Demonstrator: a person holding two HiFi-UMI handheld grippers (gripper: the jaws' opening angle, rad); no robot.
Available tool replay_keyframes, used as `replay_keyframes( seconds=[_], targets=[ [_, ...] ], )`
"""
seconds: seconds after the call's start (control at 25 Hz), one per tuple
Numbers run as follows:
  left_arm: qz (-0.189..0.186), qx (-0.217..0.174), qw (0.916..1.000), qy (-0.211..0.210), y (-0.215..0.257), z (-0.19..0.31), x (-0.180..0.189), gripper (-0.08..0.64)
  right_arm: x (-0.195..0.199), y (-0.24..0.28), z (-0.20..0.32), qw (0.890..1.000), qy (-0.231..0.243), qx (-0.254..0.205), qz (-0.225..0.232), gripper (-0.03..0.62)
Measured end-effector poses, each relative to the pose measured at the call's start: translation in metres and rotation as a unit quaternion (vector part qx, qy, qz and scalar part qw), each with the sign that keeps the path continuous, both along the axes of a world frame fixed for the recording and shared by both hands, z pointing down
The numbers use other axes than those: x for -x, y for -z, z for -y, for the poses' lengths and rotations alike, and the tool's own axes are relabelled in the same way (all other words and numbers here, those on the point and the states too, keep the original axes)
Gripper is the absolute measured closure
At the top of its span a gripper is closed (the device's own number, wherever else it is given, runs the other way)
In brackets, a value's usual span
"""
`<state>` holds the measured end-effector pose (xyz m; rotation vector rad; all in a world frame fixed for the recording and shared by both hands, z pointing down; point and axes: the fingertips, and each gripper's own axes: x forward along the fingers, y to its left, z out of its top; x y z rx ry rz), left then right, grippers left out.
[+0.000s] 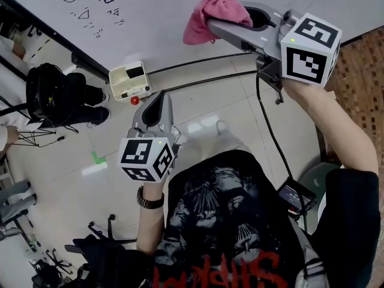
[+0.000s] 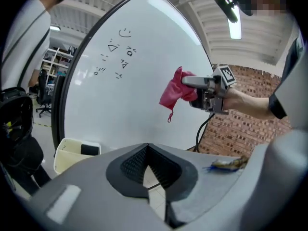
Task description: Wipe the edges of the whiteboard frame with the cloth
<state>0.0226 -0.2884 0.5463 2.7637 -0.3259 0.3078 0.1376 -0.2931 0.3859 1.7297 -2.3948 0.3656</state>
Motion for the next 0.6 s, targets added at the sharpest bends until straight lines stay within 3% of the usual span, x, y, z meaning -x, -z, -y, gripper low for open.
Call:
replay_keyframes(
  seconds=[0.16, 0.32, 0.48, 0.6],
  targets=[
    [-0.005, -0.033, 0.9994, -0.007, 0.028, -0.019, -0.022, 0.557, -0.011, -0.022, -0.031, 0.998, -0.023, -0.025, -0.062, 0.465],
    [-0.020, -0.062, 0.9978, -0.007, 0.060, -0.063, -0.059, 0.557, -0.021, -0.038, -0.076, 0.988, -0.033, -0.054, -0.143, 0.465],
    [-0.029, -0.071, 0.9970, -0.001, 0.085, -0.126, -0.101, 0.557, -0.035, -0.048, -0.133, 0.985, -0.029, -0.060, -0.161, 0.466],
    [-0.016, -0.064, 0.9972, 0.035, 0.085, -0.169, -0.117, 0.557, -0.047, -0.048, -0.179, 0.985, -0.010, -0.070, -0.155, 0.466]
  ],
)
